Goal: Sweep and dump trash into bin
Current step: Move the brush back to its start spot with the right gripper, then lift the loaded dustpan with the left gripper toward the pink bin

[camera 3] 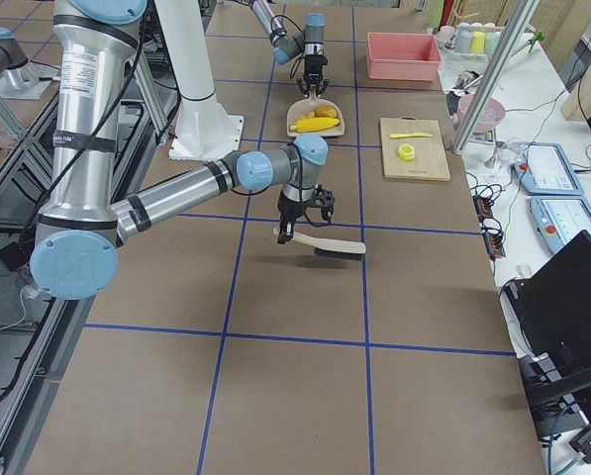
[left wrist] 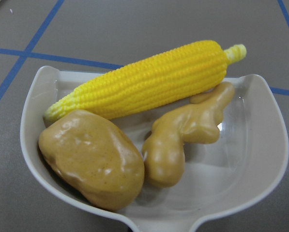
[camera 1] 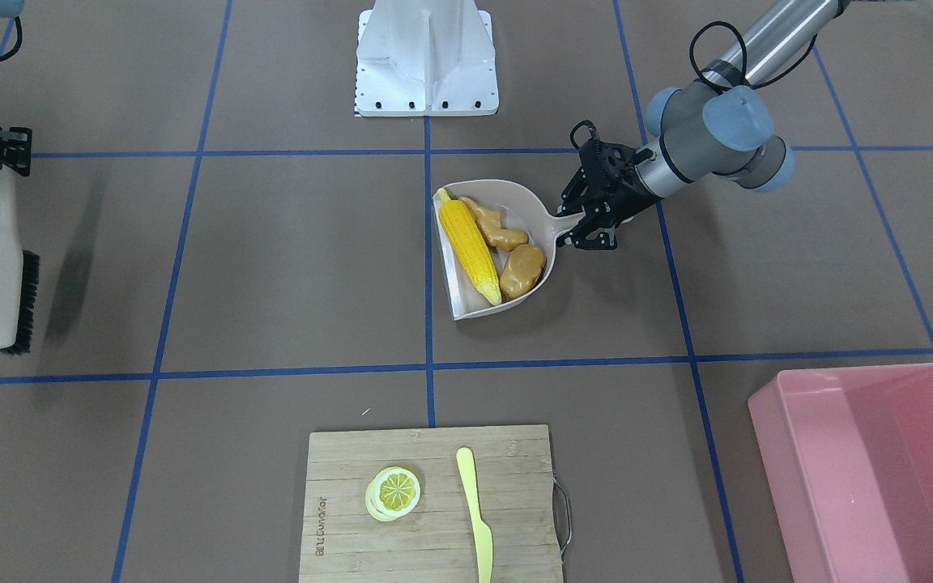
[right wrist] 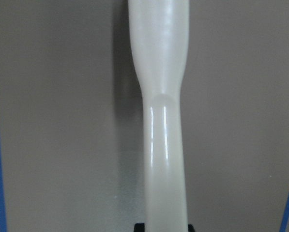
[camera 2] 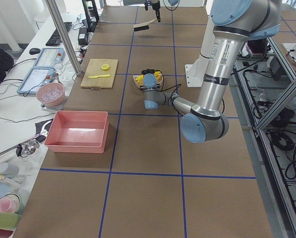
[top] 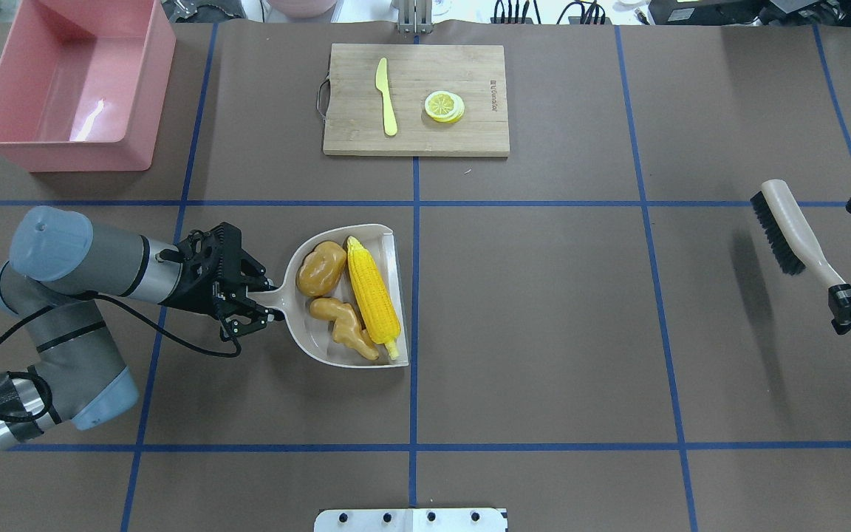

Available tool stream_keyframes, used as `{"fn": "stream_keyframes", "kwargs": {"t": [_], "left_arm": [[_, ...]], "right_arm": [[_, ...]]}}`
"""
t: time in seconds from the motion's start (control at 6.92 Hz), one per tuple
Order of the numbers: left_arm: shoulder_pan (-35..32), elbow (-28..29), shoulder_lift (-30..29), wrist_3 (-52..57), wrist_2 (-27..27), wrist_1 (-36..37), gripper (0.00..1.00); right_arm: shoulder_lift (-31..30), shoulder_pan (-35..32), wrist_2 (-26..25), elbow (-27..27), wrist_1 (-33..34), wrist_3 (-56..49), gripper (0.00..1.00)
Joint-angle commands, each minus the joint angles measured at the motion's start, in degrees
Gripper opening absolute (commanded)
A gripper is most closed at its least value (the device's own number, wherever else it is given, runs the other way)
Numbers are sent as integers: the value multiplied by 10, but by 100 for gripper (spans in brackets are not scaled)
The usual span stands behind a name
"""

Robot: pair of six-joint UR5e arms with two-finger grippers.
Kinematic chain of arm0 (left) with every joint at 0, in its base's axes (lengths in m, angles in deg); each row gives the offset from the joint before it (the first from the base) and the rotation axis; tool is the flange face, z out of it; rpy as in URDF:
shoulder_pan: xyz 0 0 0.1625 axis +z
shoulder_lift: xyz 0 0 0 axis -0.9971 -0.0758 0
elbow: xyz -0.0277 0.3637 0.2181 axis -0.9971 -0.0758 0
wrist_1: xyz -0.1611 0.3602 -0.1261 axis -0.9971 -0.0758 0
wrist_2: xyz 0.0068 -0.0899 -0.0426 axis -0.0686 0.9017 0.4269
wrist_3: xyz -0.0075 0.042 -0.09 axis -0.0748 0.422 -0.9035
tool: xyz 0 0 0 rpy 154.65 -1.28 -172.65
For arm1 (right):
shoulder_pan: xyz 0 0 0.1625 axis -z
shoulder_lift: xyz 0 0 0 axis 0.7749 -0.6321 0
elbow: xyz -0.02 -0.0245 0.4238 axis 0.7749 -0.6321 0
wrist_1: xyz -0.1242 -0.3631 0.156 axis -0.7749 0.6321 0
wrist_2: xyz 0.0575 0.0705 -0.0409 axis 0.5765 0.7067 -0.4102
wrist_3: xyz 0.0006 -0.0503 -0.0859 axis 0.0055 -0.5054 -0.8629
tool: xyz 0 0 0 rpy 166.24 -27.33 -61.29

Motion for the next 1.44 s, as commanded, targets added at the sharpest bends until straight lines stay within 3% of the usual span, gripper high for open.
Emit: {"fn": "stream_keyframes", "kwargs": {"t": [0.0, 0.43, 0.58, 0.87, 1.16, 1.3], "left_arm": [[-2, -19, 0, 0, 0, -6, 0], [-30, -48, 0, 3, -27, -6, 0], [-43, -51, 0, 2, -28, -6, 0], [-86, -51, -6, -173, -49, -6, 0], [-138, -51, -6, -258, -58, -5, 0], [-167, -51, -4, -319, -90, -6, 0]], "right_arm": [[-50, -4, -3, -42, -110, 8, 0], [-76, -5, -17, -40, -114, 9, 0], [-90, -5, -17, -43, -144, 10, 0], [-98, -4, -17, -38, -158, 21, 0], [-116, -3, -23, -44, -210, 37, 0], [-129, 3, -39, -46, -230, 46, 0]]}}
